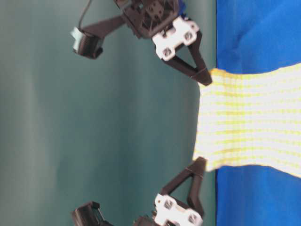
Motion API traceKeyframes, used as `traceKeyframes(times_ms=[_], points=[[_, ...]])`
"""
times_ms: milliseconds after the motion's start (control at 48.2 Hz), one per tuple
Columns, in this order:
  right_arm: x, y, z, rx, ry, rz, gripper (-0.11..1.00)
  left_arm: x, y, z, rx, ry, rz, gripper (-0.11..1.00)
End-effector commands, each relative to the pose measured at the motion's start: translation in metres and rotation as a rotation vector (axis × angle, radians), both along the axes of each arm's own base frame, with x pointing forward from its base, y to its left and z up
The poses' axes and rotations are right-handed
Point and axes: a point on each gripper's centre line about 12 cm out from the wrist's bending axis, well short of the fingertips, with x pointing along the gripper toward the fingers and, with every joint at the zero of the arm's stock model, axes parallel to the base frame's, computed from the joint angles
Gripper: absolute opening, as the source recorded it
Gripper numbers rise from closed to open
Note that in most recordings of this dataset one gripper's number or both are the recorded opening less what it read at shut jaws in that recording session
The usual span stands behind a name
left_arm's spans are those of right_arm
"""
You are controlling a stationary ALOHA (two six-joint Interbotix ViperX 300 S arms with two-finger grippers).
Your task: Fold the yellow towel.
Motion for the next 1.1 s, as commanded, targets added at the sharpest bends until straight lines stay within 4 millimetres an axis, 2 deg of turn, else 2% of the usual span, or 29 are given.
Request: traceKeyframes(times_ms=[0, 332, 685, 871, 1079], points=[[0.001, 0.017, 0.01, 0.003, -0.033, 0.039, 0.07, 0.004, -0.02, 0.009, -0.015, -0.035, -0.048, 0.04], [0.003, 0.086, 0.004, 0.047, -0.02, 0.201, 0.07, 0.004, -0.093, 0.002, -0.114, -0.023, -0.213, 0.04], [0.004, 0.133, -0.005, 0.085, -0.001, 0.299, 0.07, 0.01, -0.152, -0.013, -0.141, 0.02, -0.367, 0.04], [0.009, 0.145, -0.021, 0.089, 0.026, 0.309, 0.07, 0.011, -0.159, -0.025, -0.139, 0.053, -0.383, 0.04], [0.012, 0.147, -0.029, 0.091, 0.045, 0.308, 0.07, 0.014, -0.16, -0.034, -0.139, 0.076, -0.381, 0.04]])
